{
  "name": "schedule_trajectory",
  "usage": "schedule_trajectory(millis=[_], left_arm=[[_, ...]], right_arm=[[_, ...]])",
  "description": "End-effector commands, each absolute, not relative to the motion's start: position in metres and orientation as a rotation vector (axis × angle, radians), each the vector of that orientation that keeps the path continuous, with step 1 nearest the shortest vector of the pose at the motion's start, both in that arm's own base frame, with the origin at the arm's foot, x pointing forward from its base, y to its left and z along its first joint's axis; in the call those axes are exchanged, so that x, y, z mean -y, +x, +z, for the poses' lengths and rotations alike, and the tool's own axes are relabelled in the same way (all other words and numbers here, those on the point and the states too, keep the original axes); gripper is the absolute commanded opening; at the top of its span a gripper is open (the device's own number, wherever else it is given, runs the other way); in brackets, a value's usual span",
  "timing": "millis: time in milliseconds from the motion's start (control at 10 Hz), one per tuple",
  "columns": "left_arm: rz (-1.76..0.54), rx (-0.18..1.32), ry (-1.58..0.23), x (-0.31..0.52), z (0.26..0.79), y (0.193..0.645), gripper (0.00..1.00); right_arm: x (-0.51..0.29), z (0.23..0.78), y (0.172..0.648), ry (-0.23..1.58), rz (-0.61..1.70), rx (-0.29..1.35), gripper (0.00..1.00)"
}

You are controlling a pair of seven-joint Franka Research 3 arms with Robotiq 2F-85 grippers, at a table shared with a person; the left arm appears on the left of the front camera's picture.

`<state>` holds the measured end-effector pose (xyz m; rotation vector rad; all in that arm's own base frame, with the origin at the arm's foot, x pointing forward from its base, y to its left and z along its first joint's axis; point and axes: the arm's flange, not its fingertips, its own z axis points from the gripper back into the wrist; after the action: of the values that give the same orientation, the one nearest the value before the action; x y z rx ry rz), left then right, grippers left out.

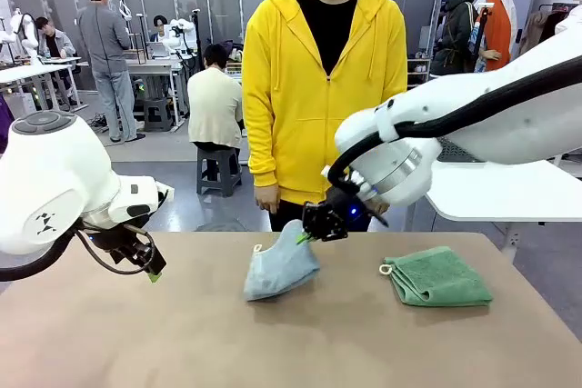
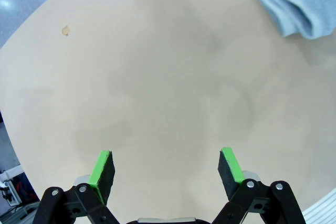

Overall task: Fold the towels and place them in the basket.
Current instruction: Stack the folded Towel with hook on the right side of the table.

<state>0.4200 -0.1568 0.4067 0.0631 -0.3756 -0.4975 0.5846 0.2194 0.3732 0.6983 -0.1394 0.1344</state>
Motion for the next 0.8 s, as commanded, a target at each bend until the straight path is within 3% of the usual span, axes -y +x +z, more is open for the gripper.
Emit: schedule_trajectory(millis=[0, 300, 700], left_arm=[[-0.483, 0.367, 0.068, 0.160, 0.408, 0.423, 1.00], [-0.483, 0.367, 0.068, 0.160, 0.408, 0.423, 1.00], [-0.483, 0.367, 0.068, 0.160, 0.408, 0.423, 1.00]], right_arm=[[-0.195, 0.405, 0.580, 0.626, 0.185, 0.174, 0.00], [-0.151, 0.428, 0.577, 0.492, 0.300, 0.174, 0.00], [-0.079, 0.443, 0.575, 0.401, 0.259, 0.182, 0.00]])
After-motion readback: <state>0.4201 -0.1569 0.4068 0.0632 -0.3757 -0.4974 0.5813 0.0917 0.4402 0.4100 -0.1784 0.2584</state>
